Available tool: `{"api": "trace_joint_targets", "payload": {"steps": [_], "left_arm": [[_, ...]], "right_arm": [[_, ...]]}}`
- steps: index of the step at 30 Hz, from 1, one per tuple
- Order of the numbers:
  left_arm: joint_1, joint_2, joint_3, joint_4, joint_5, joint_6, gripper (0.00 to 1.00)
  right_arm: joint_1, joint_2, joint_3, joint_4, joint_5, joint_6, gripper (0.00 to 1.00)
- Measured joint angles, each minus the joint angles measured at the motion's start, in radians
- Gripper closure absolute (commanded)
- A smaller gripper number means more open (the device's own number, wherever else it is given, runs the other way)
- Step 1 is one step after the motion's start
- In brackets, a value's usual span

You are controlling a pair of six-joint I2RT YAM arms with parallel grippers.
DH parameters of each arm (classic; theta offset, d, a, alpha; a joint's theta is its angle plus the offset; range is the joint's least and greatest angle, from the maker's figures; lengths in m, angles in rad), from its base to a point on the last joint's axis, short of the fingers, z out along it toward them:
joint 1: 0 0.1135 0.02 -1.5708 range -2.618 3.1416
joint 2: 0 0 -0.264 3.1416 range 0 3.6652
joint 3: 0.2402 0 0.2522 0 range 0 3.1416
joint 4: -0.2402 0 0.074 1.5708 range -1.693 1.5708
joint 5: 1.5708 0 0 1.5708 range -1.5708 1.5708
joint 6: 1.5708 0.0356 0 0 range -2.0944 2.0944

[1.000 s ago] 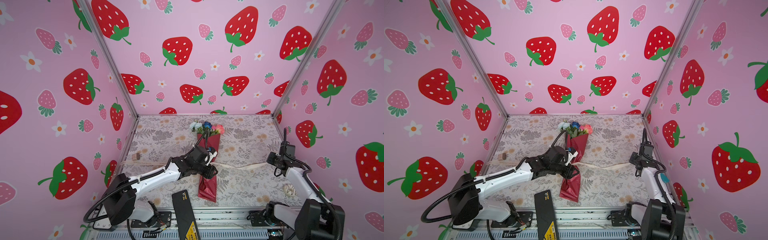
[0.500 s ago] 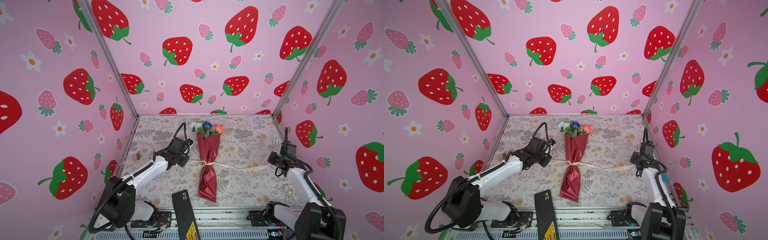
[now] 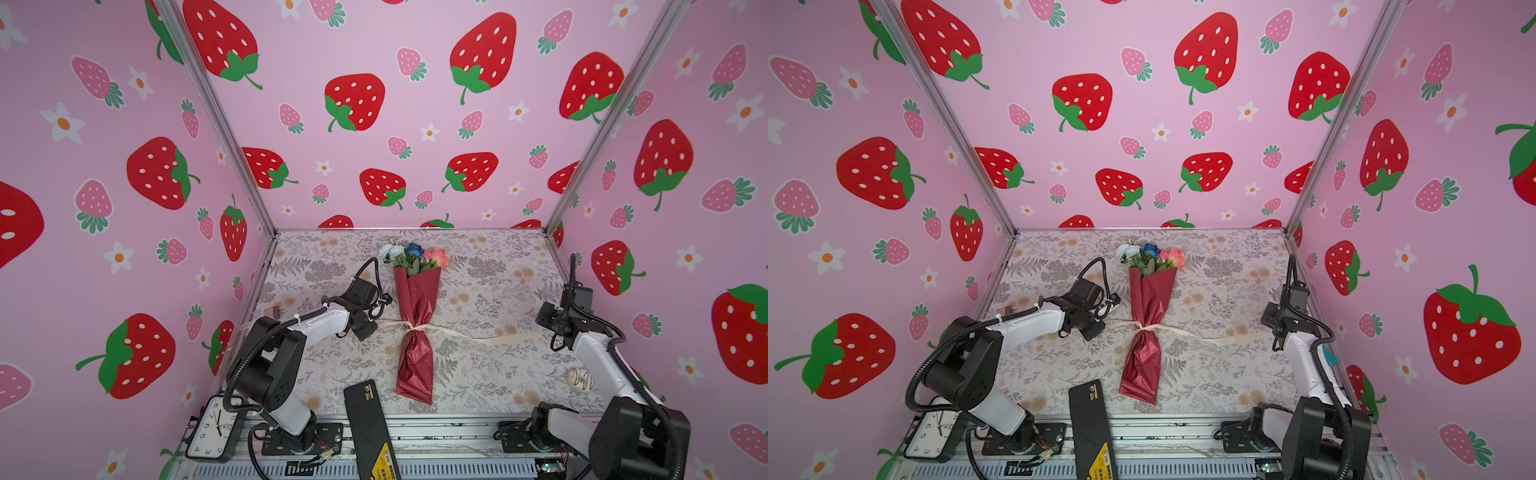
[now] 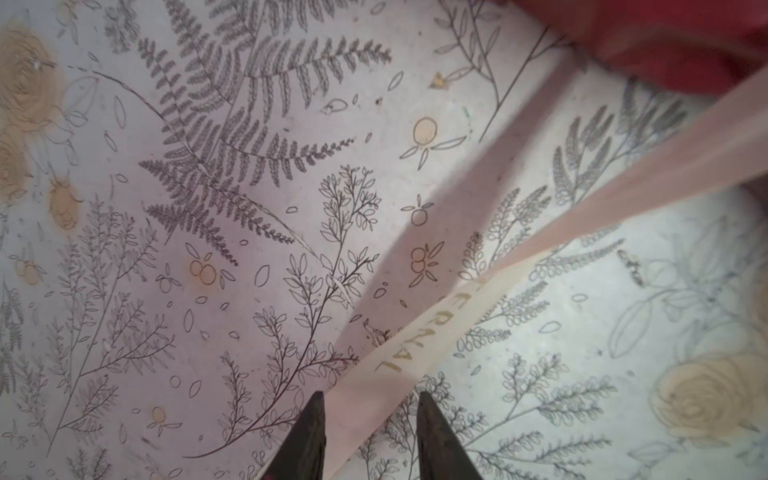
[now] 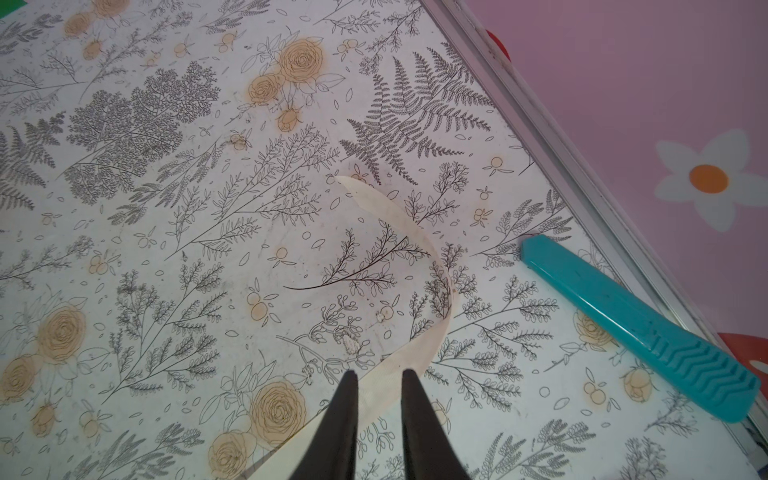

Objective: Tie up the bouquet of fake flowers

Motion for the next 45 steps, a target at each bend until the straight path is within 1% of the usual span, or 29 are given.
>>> {"api": "trace_joint_targets", "payload": {"steps": [4,6,9,13,17,18,19,22,26,30,33,36,40,41,42,43,45], "left_arm": [[0.0,0.034,0.036,0.002,0.012,0.025,0.62],[0.0,0.06,0.051,0.001,0.023,0.034,0.66],[0.0,0.091,0.071,-0.014,0.036,0.045,0.7],[0.001,0.103,0.086,-0.031,0.054,0.044,0.81],[0.001,0.115,0.105,-0.064,0.067,0.023,0.92],[0.001,0.122,0.115,-0.072,0.071,0.016,0.98],[0.001,0.126,0.121,-0.079,0.074,0.01,1.0],[0.001,0.134,0.132,-0.087,0.084,-0.02,1.0],[0.001,0.133,0.132,-0.084,0.099,-0.057,1.0],[0.001,0.106,0.123,-0.057,0.109,-0.103,1.0],[0.001,0.034,0.086,-0.006,0.116,-0.135,1.0],[0.001,-0.035,0.058,0.029,0.116,-0.166,1.0],[0.025,-0.091,0.053,0.05,0.115,-0.259,1.0],[0.045,-0.103,0.053,0.05,0.115,-0.295,0.99],[0.069,-0.114,0.053,0.049,0.114,-0.329,0.96],[0.094,-0.123,0.053,0.049,0.114,-0.365,0.86],[0.162,-0.151,0.053,0.049,0.107,-0.463,0.78]], "right_arm": [[0.0,-0.001,0.001,-0.002,-0.013,0.0,0.68],[0.0,-0.005,0.004,-0.006,-0.019,-0.002,0.65],[0.0,-0.018,0.029,-0.03,-0.036,-0.006,0.62],[0.018,-0.066,0.076,-0.066,-0.064,-0.009,0.6],[0.088,-0.121,0.116,-0.077,-0.098,-0.008,0.59],[0.116,-0.129,0.122,-0.074,-0.113,-0.008,0.59],[0.142,-0.134,0.126,-0.073,-0.124,-0.008,0.59],[0.262,-0.134,0.128,-0.051,-0.151,-0.009,0.59],[0.484,-0.081,0.128,0.024,-0.171,-0.013,0.59],[0.716,0.043,0.129,0.122,-0.167,-0.048,0.6],[0.875,0.159,0.142,0.168,-0.138,-0.095,0.6],[0.998,0.285,0.193,0.195,-0.1,-0.158,0.6],[1.11,0.438,0.311,0.2,-0.026,-0.259,0.6],[1.133,0.477,0.348,0.199,-0.003,-0.288,0.59],[1.153,0.515,0.387,0.194,0.019,-0.318,0.59],[1.168,0.544,0.418,0.191,0.036,-0.341,0.59],[1.196,0.616,0.492,0.18,0.075,-0.398,0.56]]}}
